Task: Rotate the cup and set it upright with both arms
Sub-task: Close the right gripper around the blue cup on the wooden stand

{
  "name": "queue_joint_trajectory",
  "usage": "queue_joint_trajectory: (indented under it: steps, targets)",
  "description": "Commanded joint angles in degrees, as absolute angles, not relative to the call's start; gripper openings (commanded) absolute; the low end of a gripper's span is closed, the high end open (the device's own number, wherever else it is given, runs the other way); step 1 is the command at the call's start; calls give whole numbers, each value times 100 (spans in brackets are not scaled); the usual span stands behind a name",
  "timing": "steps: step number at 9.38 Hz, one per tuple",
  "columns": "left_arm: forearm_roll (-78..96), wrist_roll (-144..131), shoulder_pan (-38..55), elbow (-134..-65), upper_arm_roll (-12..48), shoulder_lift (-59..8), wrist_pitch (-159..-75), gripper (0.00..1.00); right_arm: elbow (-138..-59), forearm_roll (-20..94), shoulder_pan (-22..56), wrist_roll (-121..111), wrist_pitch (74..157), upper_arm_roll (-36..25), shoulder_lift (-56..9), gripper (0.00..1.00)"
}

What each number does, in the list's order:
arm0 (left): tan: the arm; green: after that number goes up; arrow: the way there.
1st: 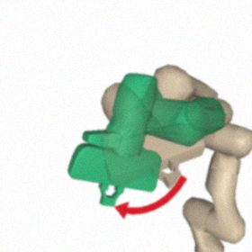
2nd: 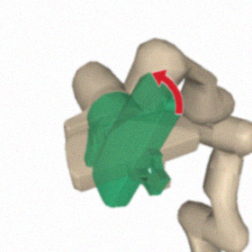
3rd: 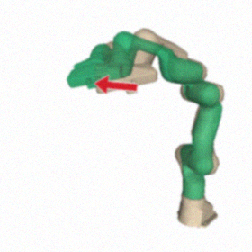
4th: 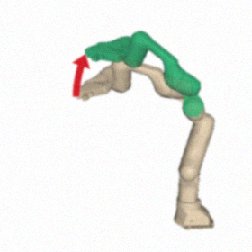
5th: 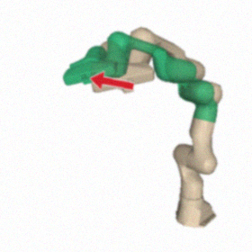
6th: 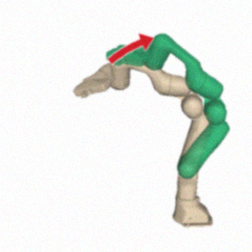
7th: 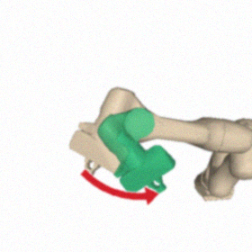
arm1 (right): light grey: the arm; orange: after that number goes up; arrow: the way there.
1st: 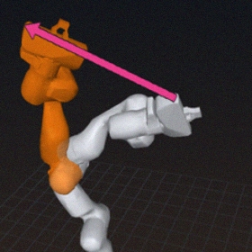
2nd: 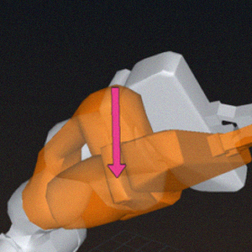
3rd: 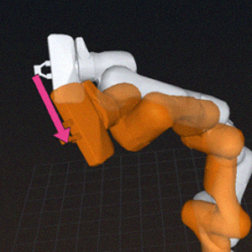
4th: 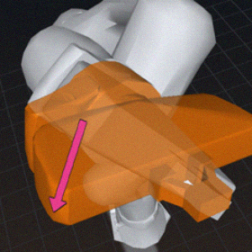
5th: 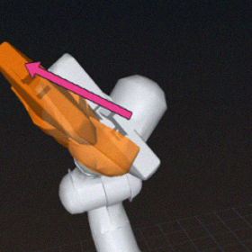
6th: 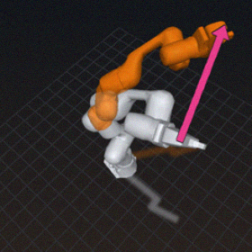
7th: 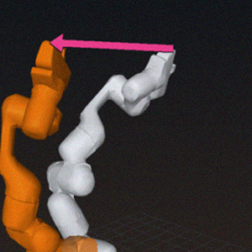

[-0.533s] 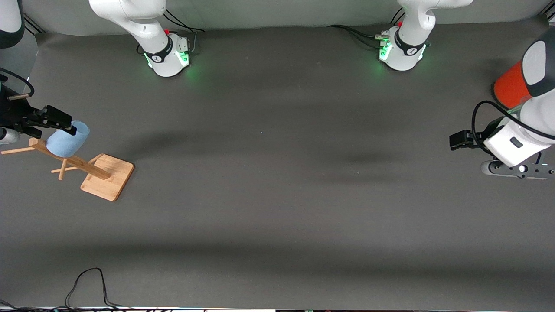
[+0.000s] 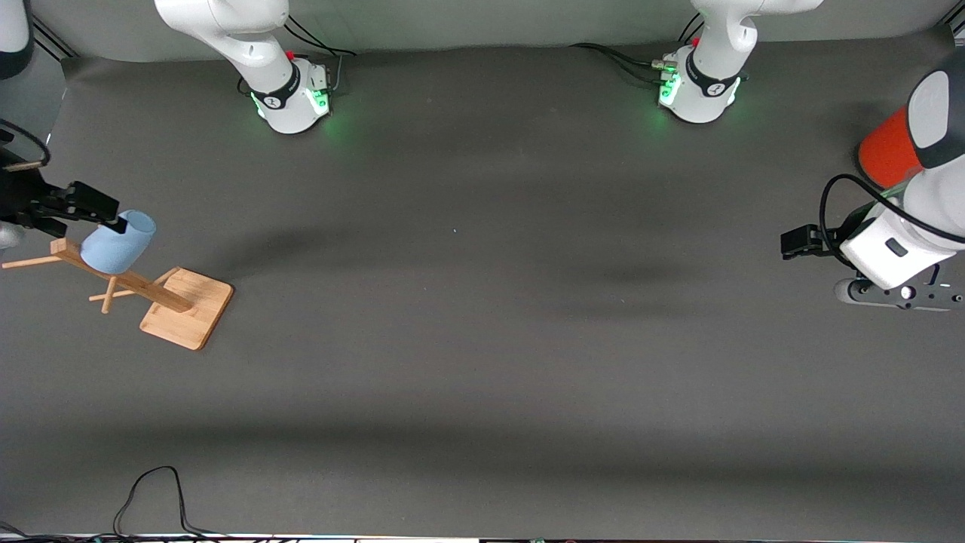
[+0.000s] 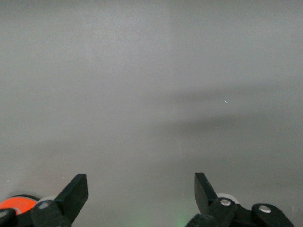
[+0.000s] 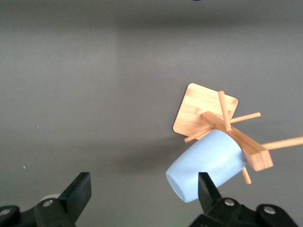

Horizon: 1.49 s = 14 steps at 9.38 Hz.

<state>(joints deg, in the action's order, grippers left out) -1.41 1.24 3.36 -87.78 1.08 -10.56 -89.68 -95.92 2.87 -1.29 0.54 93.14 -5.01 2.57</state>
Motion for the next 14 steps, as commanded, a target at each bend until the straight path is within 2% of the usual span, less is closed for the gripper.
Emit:
queue_joint_trajectory:
  steps: [1, 4, 6, 11, 14]
  targets:
    - [-97, 202, 387, -8666, 70, -1063, -8833, 100, -9544, 624, -202, 1434, 8975, -843, 203, 100]
    - [-88, 159, 378, -8692, 70, -1037, -8850, 100, -9764, 973, -220, 2597, 9044, -1614, -156, 100]
    - [8, 132, 334, -8710, 62, -1028, -8964, 100, -9852, 1151, -211, 2663, 9262, -1836, -456, 100]
    - [-61, 106, 237, -8824, 9, -599, -8974, 100, -10564, 1642, -211, 2997, 9808, -1863, -553, 100]
    - [-105, 97, 141, -9297, 9, -274, -9192, 100, -10652, 1644, -211, 2997, 9809, -1934, -641, 100]
